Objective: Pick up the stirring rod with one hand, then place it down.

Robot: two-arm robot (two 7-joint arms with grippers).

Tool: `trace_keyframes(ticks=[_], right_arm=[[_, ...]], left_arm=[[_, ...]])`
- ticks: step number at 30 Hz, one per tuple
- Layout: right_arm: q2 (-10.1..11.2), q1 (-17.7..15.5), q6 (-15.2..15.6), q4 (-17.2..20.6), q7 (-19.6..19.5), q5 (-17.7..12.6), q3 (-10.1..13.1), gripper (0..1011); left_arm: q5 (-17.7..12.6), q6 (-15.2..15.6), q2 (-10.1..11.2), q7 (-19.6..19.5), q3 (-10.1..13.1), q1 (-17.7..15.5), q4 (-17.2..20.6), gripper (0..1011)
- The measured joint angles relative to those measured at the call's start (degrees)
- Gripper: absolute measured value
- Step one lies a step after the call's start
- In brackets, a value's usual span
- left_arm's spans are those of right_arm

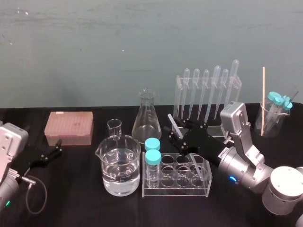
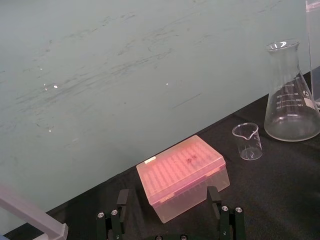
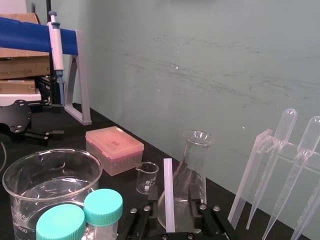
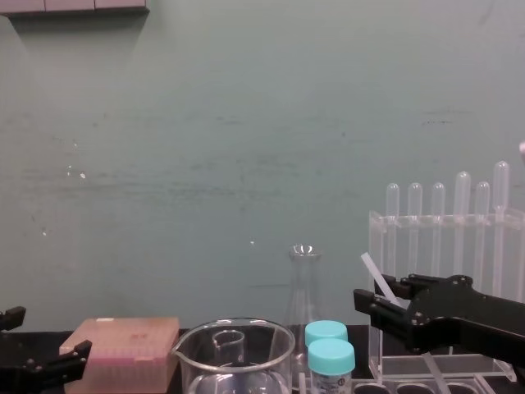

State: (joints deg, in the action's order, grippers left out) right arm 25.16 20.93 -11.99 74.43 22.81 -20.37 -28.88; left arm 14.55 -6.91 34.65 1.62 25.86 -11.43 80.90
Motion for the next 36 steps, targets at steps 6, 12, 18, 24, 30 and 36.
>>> trace_keyframes(ticks=[6, 12, 18, 24, 30, 36], right_arm=[[0.0, 0.0, 0.0, 0.01, -0.03, 0.0, 0.0, 224], [0.0, 0.0, 0.0, 0.01, -0.05, 0.0, 0.0, 72], [0.0, 0.0, 0.0, 0.01, -0.05, 0.01, 0.0, 66], [-0.95, -0.69, -1.62, 0.55, 0.38, -2.12, 2.29, 66], [-2.46, -1.15, -2.73, 1.58, 3.52, -8.06, 5.82, 66], [-4.0, -0.93, -5.15, 2.94, 7.59, -13.37, 9.39, 66]], left_arm=[[0.0, 0.0, 0.0, 0.0, 0.0, 0.0, 0.0, 1000], [0.0, 0.0, 0.0, 0.0, 0.0, 0.0, 0.0, 1000], [0.0, 0.0, 0.0, 0.0, 0.0, 0.0, 0.0, 1000], [0.0, 0.0, 0.0, 0.0, 0.0, 0.0, 0.0, 1000], [0.0, 0.0, 0.0, 0.0, 0.0, 0.0, 0.0, 1000], [0.0, 0.0, 0.0, 0.0, 0.0, 0.0, 0.0, 1000]])
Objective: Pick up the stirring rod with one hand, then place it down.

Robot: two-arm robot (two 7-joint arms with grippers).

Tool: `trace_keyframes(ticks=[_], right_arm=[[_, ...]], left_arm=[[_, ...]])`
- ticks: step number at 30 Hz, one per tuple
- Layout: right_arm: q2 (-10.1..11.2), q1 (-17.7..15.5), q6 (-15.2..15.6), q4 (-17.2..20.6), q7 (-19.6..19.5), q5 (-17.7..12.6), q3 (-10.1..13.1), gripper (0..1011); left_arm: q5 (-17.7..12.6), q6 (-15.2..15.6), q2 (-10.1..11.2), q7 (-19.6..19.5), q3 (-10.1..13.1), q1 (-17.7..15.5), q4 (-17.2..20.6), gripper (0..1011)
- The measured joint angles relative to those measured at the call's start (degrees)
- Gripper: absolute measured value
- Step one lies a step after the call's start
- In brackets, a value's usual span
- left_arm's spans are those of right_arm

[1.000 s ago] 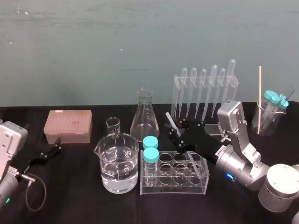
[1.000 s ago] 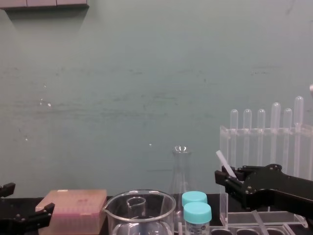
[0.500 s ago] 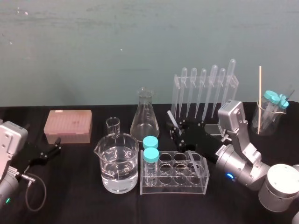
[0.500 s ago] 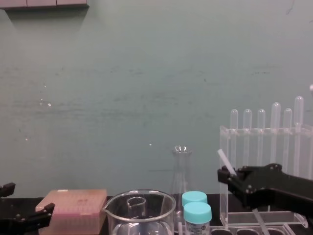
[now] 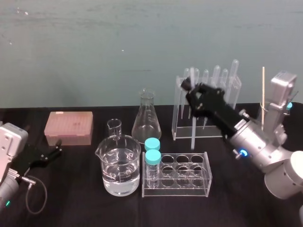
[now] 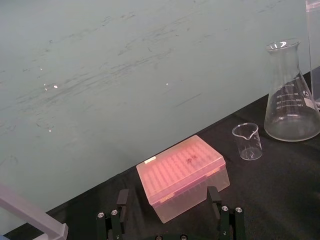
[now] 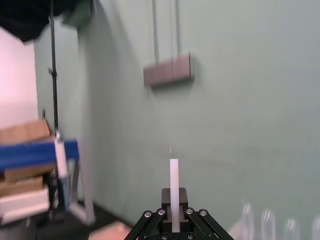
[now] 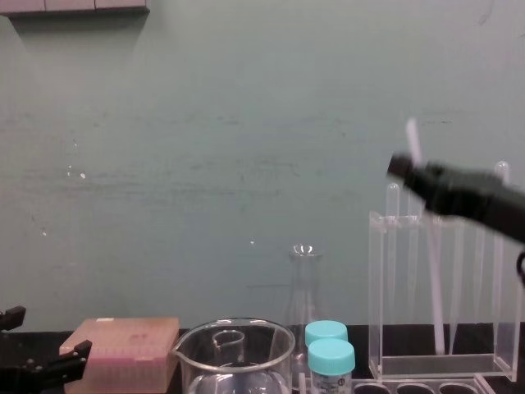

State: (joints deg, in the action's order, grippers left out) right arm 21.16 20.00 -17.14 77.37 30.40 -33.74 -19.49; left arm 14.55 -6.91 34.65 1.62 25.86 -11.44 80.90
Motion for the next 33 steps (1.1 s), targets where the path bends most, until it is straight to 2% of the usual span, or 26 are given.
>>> trace_keyframes(ticks=[4, 5, 9, 12, 20, 33], right_arm=[[-0.78, 0.22, -5.19, 0.38, 0.42, 0.97, 1.77, 66], [-0.97, 0.32, -7.79, 0.29, 0.35, 2.36, 2.36, 66], [-1.12, 0.43, -13.83, -1.24, 0.2, 5.77, 3.67, 66], [-1.12, 0.48, -16.12, -3.06, 0.25, 6.8, 4.65, 66], [-0.64, -0.49, -17.06, -7.2, 2.24, 6.79, 5.89, 66], [-0.61, -0.69, -16.76, -7.5, 2.44, 6.82, 6.03, 66]], left_arm=[[0.0, 0.0, 0.0, 0.0, 0.0, 0.0, 0.0, 1000], [0.0, 0.0, 0.0, 0.0, 0.0, 0.0, 0.0, 1000], [0.0, 0.0, 0.0, 0.0, 0.0, 0.0, 0.0, 1000], [0.0, 0.0, 0.0, 0.0, 0.0, 0.0, 0.0, 1000], [0.0, 0.0, 0.0, 0.0, 0.0, 0.0, 0.0, 1000], [0.0, 0.0, 0.0, 0.0, 0.0, 0.0, 0.0, 1000]])
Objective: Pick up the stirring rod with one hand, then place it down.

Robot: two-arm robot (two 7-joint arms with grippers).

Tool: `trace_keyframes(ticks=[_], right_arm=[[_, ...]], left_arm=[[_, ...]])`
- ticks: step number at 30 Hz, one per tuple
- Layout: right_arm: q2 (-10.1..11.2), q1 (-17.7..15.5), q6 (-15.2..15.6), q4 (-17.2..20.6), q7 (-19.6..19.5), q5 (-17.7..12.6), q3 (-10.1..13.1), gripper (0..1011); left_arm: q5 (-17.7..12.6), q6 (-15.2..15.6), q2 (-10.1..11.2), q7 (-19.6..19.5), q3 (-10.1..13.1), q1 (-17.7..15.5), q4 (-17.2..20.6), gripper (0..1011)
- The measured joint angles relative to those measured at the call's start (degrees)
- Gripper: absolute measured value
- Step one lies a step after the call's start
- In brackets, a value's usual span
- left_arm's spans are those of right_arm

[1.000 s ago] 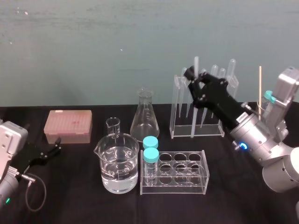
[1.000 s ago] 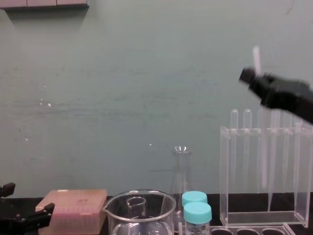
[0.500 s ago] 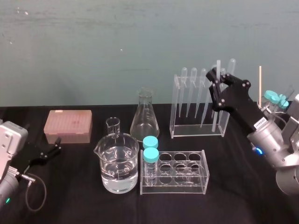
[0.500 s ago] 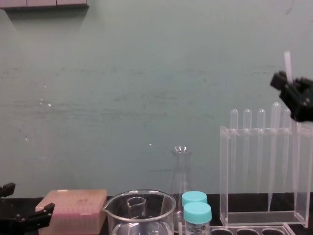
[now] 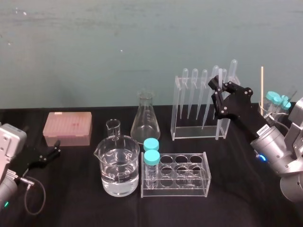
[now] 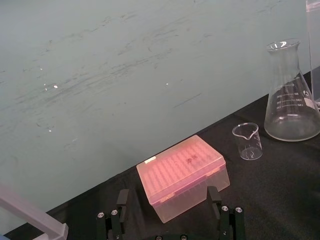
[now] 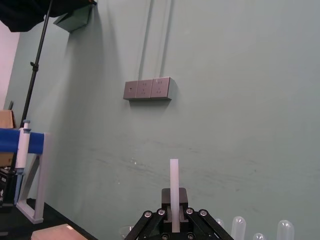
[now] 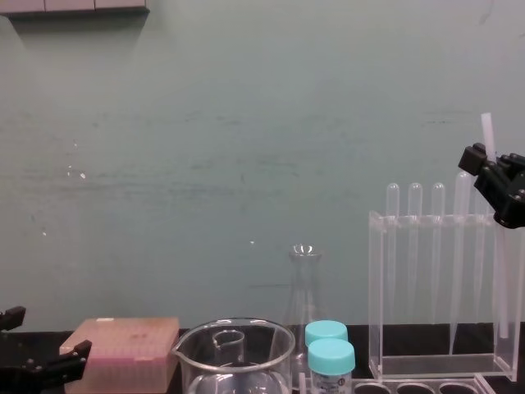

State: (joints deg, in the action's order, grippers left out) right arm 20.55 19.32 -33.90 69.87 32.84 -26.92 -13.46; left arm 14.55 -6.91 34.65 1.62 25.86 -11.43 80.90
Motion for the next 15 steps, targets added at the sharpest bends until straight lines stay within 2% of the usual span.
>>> trace_keyframes(ticks=[15], right_arm=[[0.0, 0.08, -0.02, 0.15, -0.01, 0.04, -0.08, 66]], left_arm=[[0.0, 0.0, 0.0, 0.0, 0.0, 0.0, 0.0, 1000]])
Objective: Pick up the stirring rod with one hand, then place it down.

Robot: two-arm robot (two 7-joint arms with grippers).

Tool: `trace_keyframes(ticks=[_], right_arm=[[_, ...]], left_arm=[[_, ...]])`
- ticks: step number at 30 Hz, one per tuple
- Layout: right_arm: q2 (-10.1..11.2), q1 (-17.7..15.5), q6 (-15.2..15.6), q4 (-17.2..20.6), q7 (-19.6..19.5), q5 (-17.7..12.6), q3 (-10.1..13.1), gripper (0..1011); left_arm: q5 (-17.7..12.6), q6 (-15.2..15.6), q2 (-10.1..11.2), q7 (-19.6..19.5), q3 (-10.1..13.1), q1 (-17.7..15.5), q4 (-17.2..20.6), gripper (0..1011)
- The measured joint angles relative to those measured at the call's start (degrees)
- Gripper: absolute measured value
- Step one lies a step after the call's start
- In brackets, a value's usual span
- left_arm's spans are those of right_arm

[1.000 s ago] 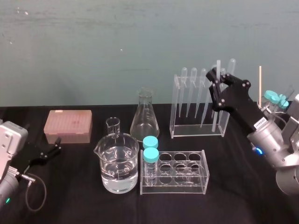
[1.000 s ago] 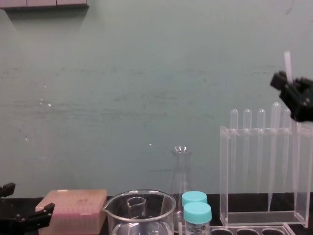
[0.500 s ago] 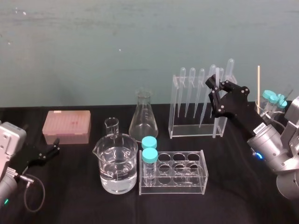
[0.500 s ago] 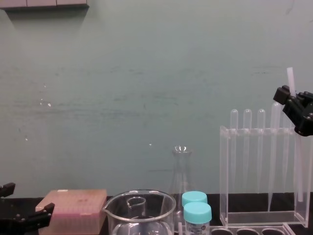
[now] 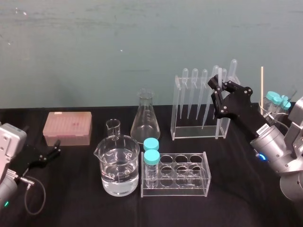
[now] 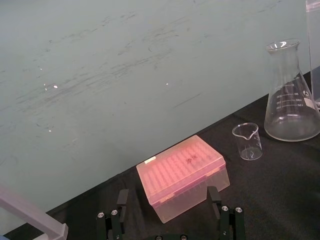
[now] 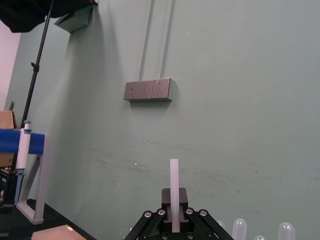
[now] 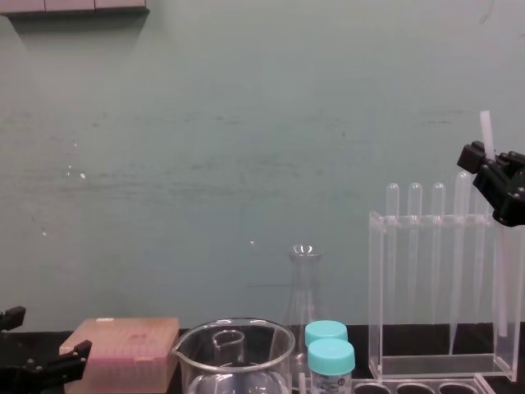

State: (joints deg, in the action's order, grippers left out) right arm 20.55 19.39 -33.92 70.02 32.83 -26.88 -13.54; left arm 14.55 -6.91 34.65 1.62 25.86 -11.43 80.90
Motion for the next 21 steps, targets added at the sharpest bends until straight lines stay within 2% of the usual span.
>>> trace_keyframes(ticks=[21], right_arm=[[0.0, 0.01, -0.08, 0.06, -0.09, -0.01, 0.0, 66]], left_arm=[[0.0, 0.0, 0.0, 0.0, 0.0, 0.0, 0.0, 1000]])
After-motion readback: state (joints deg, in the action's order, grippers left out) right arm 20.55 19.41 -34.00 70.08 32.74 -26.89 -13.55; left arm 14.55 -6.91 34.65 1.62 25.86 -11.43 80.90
